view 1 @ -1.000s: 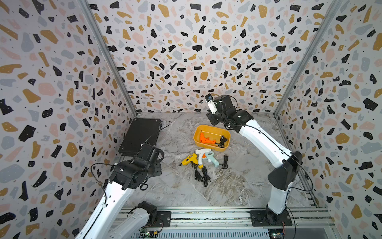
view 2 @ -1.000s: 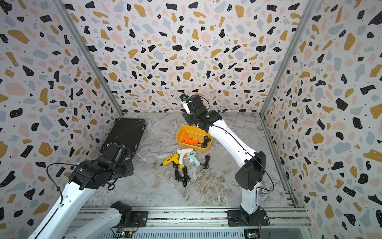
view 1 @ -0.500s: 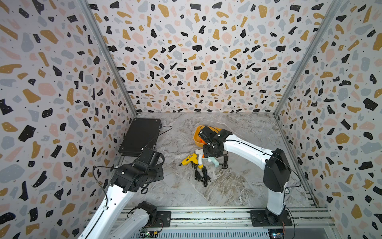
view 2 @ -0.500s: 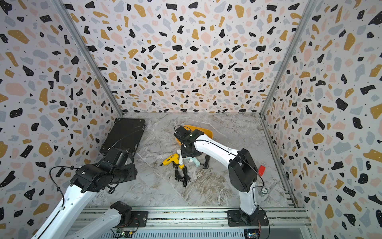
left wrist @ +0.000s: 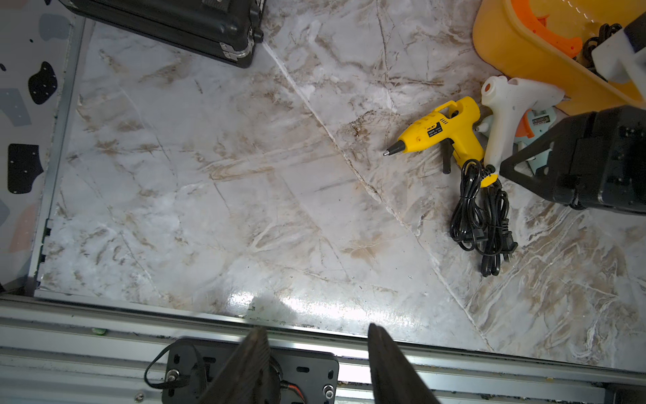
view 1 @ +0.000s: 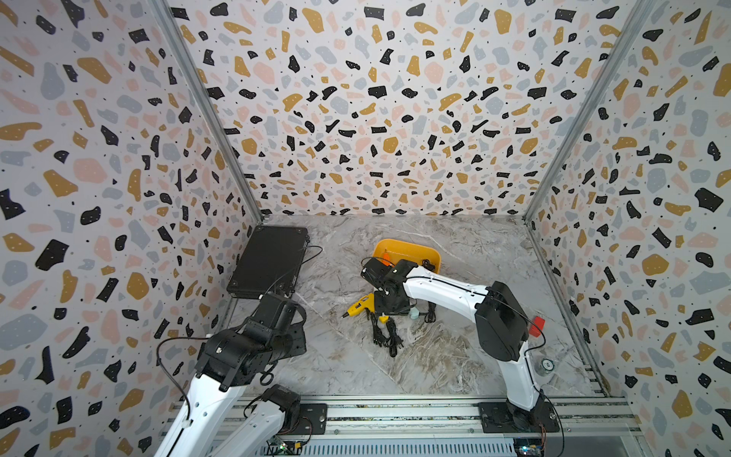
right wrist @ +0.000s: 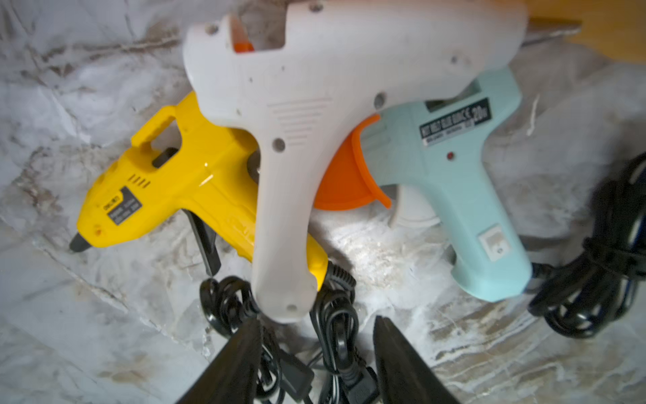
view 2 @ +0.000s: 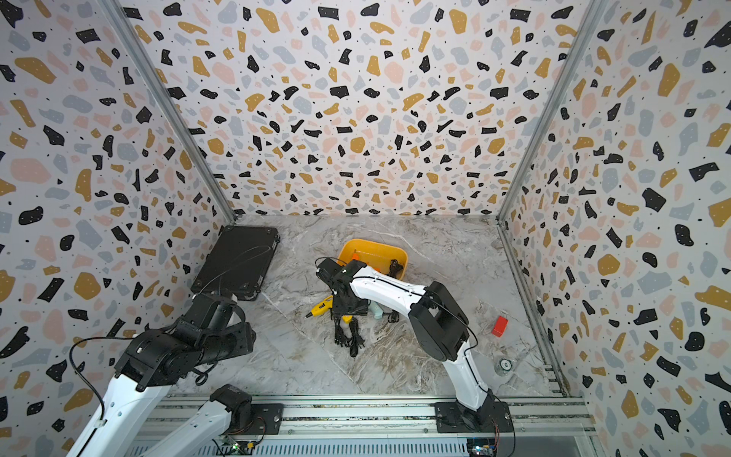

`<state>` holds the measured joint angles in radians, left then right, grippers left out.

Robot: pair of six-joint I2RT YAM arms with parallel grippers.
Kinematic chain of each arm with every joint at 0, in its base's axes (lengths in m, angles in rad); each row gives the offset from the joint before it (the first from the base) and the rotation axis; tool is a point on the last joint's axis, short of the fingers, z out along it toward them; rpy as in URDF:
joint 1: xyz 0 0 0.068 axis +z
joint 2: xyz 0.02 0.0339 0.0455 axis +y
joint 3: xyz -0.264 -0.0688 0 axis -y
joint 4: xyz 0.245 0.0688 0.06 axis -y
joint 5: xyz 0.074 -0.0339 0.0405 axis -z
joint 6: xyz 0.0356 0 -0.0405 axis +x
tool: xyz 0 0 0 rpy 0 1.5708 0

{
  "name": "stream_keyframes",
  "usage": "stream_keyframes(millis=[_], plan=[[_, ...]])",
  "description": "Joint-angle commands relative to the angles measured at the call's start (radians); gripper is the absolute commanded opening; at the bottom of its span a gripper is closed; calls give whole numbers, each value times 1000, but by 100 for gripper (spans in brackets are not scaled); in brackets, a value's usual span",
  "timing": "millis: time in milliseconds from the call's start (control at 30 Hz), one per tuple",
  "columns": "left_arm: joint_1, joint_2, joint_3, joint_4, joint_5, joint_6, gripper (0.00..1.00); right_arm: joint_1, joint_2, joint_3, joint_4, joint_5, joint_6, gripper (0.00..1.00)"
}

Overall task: Put the hot melt glue gun into the storage box
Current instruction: Pick up the hot melt adhesive gun from the center of the board.

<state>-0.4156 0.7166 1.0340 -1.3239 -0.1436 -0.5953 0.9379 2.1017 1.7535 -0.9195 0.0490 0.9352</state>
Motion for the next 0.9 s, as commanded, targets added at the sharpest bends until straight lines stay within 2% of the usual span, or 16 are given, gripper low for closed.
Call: stream_keyframes(millis=[0,200,567,733,867], plan=[[-3,7,11,-3,-22,27,50,-1,16,84,-36,30,27,56],[-3,15,17,1,-30,39,50,-1,95,191,-82,49,37,54],[-3,32,24,10,-21,48,48,-15,149,212,-117,96,74,46],[-3,32,26,11,-18,51,46,-15,149,210,-116,97,62,33],[-5,34,32,5,-18,57,43,-12,109,210,-142,115,19,18]])
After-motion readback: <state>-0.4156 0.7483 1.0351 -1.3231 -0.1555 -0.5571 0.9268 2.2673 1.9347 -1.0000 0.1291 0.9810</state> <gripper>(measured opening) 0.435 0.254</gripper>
